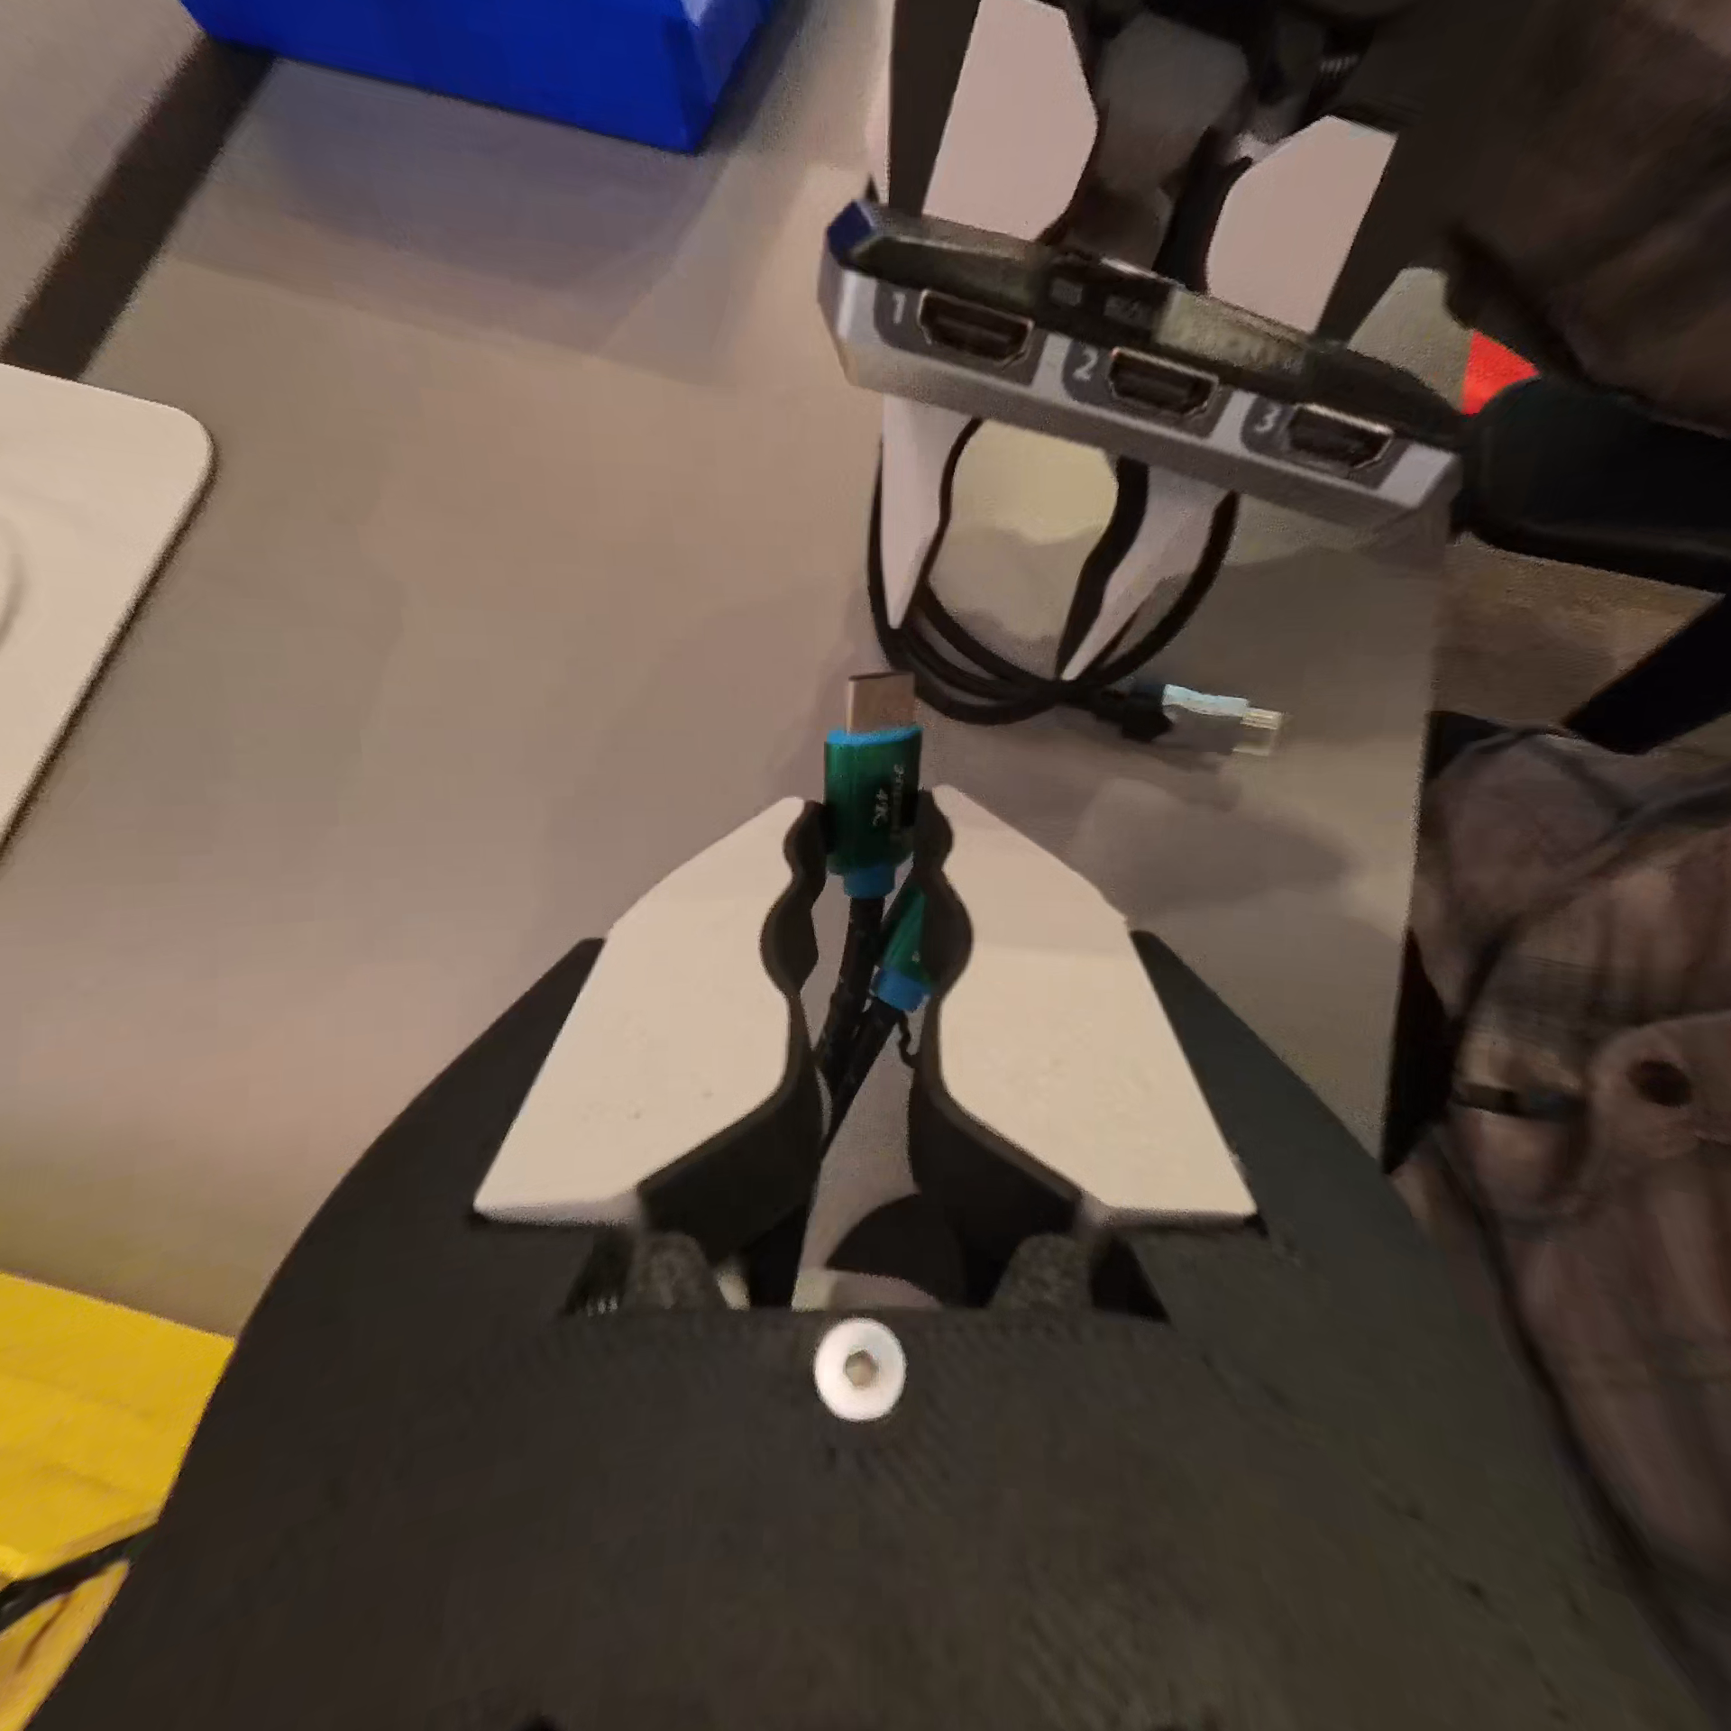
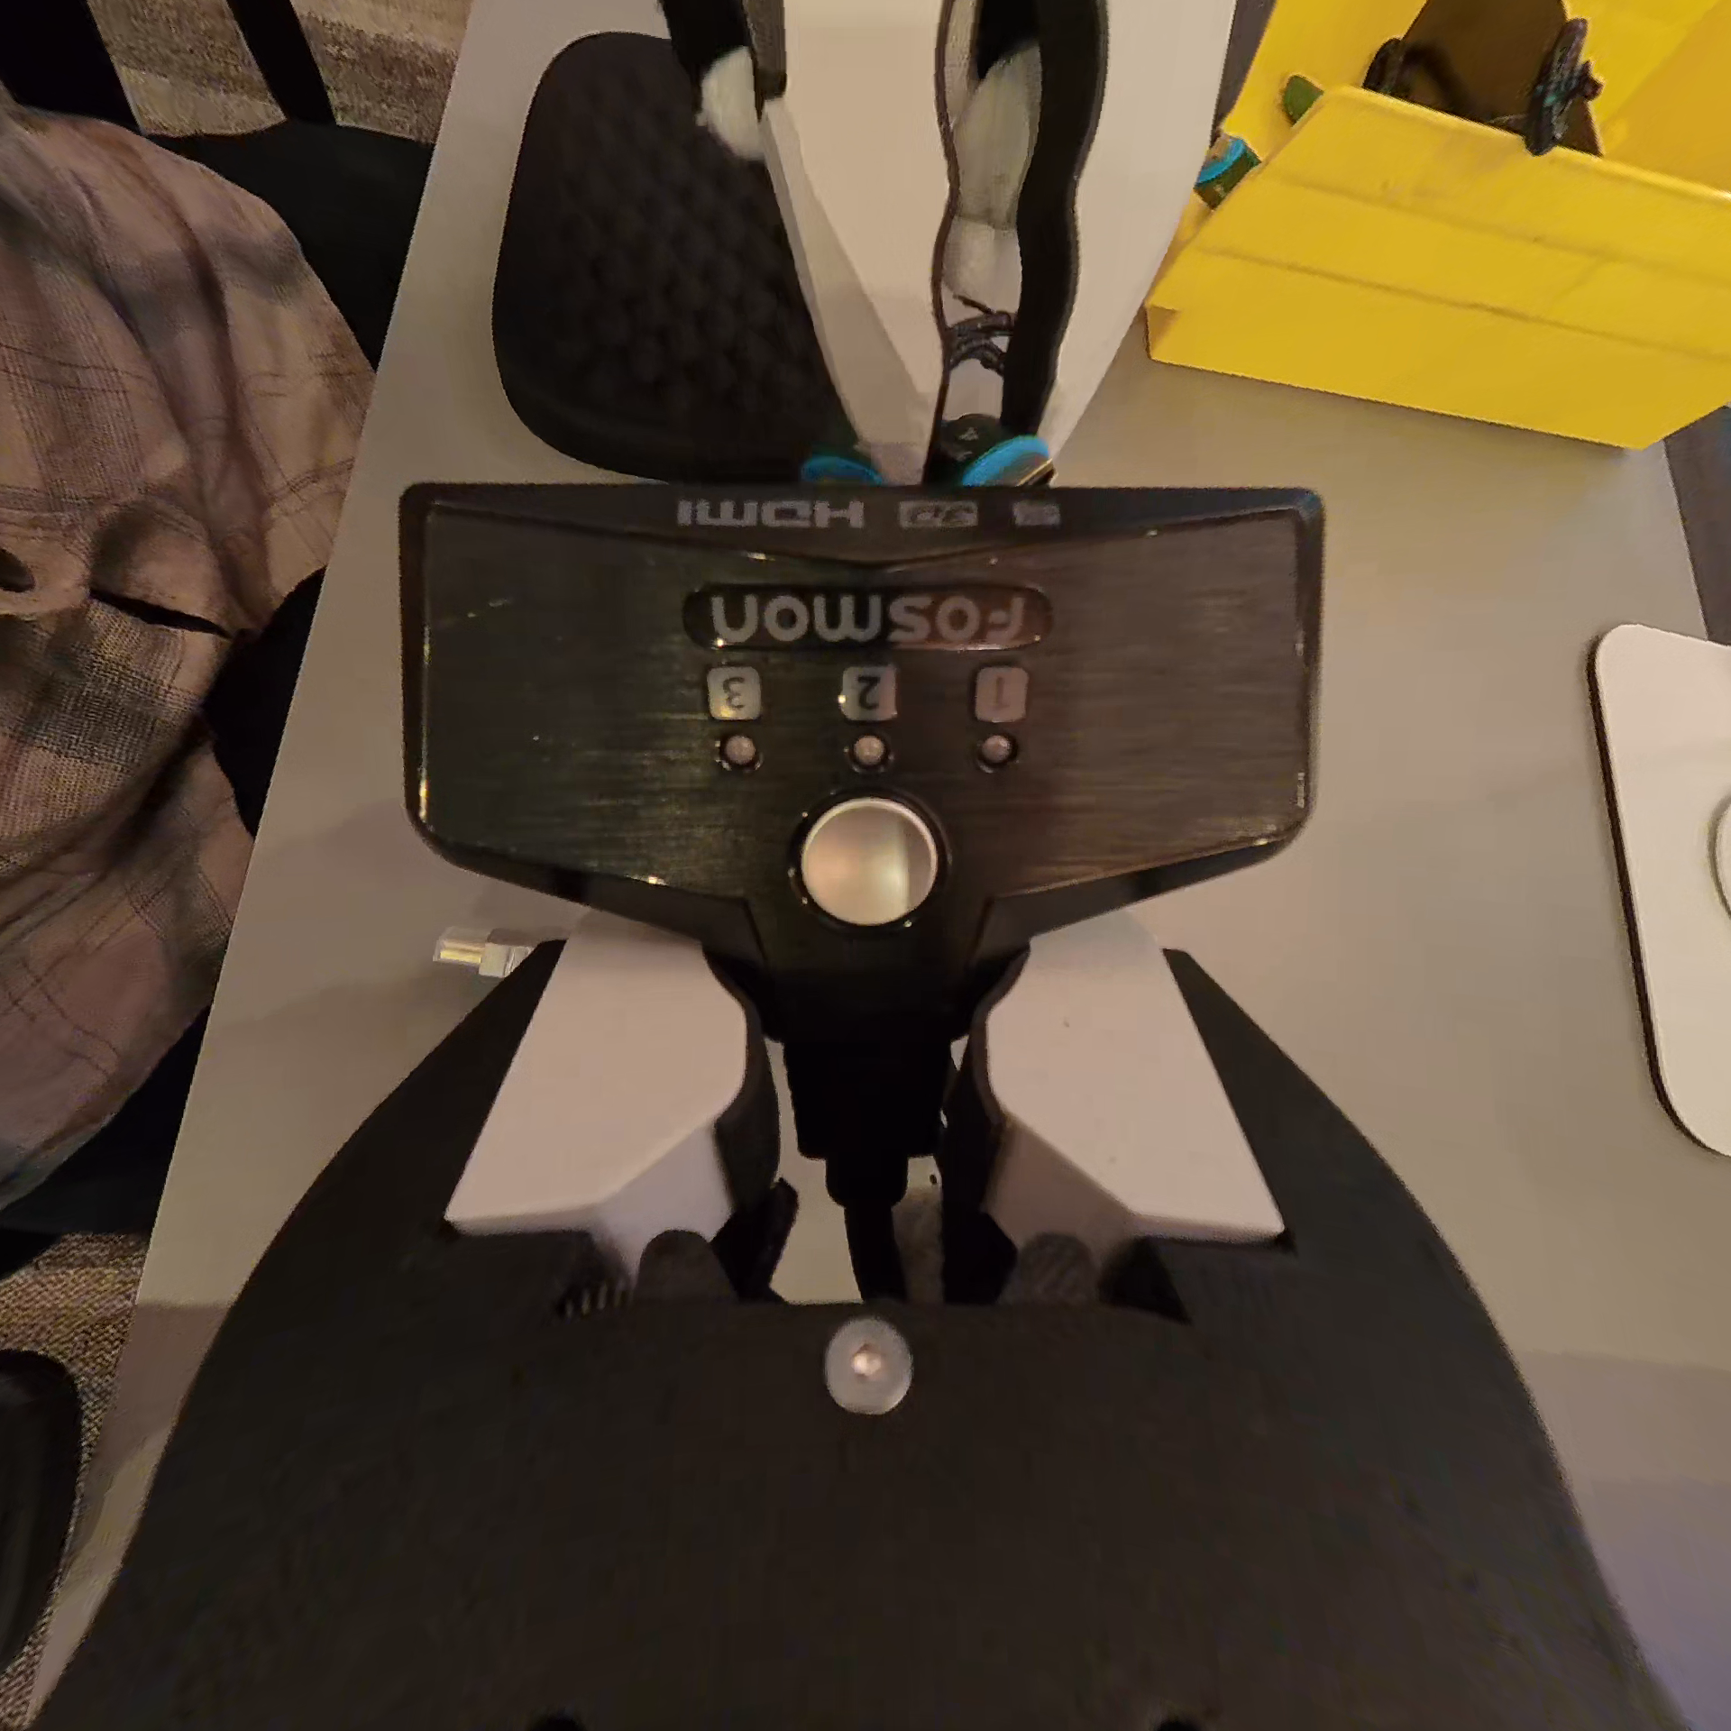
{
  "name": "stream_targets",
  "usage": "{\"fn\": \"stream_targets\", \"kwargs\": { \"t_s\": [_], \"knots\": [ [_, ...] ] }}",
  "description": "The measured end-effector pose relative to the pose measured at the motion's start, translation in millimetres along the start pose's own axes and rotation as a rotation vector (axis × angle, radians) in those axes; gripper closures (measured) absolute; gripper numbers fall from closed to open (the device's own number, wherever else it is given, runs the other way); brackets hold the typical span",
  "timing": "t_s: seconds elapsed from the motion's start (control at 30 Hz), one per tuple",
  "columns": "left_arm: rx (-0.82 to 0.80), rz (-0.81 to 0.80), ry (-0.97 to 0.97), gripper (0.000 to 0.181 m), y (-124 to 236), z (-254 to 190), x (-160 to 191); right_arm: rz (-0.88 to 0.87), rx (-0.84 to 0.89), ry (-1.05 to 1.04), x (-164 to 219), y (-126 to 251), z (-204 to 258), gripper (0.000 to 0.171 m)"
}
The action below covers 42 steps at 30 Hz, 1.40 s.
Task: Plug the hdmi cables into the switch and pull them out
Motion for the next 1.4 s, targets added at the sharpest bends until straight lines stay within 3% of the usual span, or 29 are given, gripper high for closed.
{"fn": "stream_targets", "kwargs": {
  "t_s": [0.03,0.2,0.27,0.43,0.6,0.73,0.87,1.13,1.3,1.4],
  "knots": [
    [-0.084,-0.011,-0.027,0.163,-0.3,-0.9,0.7,-0.004,0.002,-0.004,1.2,0.9,-0.6,0.135],
    [-0.699,-0.080,-0.131,0.164,2.7,8.6,-0.7,-0.032,0.009,-0.019,4.3,4.6,-3.9,0.134],
    [-0.855,-0.010,-0.198,0.165,-18.1,9.8,3.4,-0.035,0.010,-0.021,4.8,4.9,-4.3,0.134],
    [-0.865,0.123,-0.215,0.166,-77.8,11.6,24.0,-0.041,0.019,-0.022,5.6,7.8,-3.8,0.134],
    [-0.850,0.140,-0.291,0.166,-90.5,-4.5,27.7,-0.054,0.023,-0.032,9.4,10.2,-6.1,0.135],
    [-0.734,0.147,-0.272,0.166,-71.6,-8.0,21.3,-0.060,0.023,-0.036,10.9,10.8,-7.1,0.134],
    [-0.431,0.172,-0.231,0.166,-34.0,-8.6,10.7,-0.059,0.025,-0.036,10.9,12.8,-6.7,0.134],
    [0.095,0.508,-0.390,0.168,64.0,-23.6,8.2,-0.061,0.017,-0.037,10.8,14.1,-6.1,0.134],
    [0.312,0.776,-0.514,0.170,52.9,-20.5,11.9,-0.053,0.003,-0.029,7.9,9.9,-5.1,0.134],
    [0.411,0.780,-0.526,0.169,15.7,-13.0,2.7,-0.050,0.001,-0.027,7.3,9.9,-3.8,0.134]
  ]
}}
Point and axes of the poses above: each gripper's, where its closed fingertips meet, y back along the fingers, x out of its underside, z = x × y across the jaws, the point moved 8 cm from there along y, back along the fingers, and after that the axes turned 15 degrees about z, right-handed, at the moved point
